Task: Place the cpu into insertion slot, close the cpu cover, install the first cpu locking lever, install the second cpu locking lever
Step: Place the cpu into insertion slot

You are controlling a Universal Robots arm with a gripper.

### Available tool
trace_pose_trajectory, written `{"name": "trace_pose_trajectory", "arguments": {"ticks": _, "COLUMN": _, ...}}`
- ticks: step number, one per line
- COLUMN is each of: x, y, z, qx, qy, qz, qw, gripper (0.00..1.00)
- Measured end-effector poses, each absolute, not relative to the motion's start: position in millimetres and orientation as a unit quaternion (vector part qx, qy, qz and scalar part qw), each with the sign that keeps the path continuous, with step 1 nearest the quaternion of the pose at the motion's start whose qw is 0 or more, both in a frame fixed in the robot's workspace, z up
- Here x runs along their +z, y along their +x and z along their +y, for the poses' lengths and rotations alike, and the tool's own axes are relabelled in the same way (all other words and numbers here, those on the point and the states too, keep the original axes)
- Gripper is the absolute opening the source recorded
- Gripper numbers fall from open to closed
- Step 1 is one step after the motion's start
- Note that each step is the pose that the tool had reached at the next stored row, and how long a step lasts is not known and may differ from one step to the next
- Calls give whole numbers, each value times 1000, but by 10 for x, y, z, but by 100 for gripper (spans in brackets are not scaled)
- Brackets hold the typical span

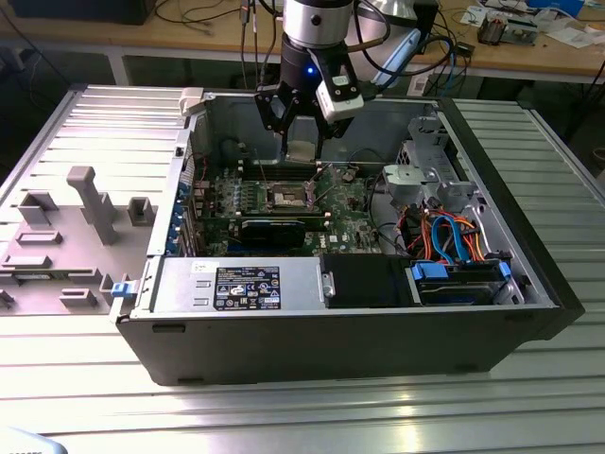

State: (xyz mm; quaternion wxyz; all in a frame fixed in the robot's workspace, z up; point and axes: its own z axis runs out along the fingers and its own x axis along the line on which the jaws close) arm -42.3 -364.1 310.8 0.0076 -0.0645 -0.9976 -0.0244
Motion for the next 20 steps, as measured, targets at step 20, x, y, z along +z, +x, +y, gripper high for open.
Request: {"name": "trace_pose_trajectory", "arguments": {"ticks": 20, "x": 3106, "y": -423, "z": -3641, "qx": -24, "qy": -79, "qz": -997, "qw": 7, "gripper": 55}}
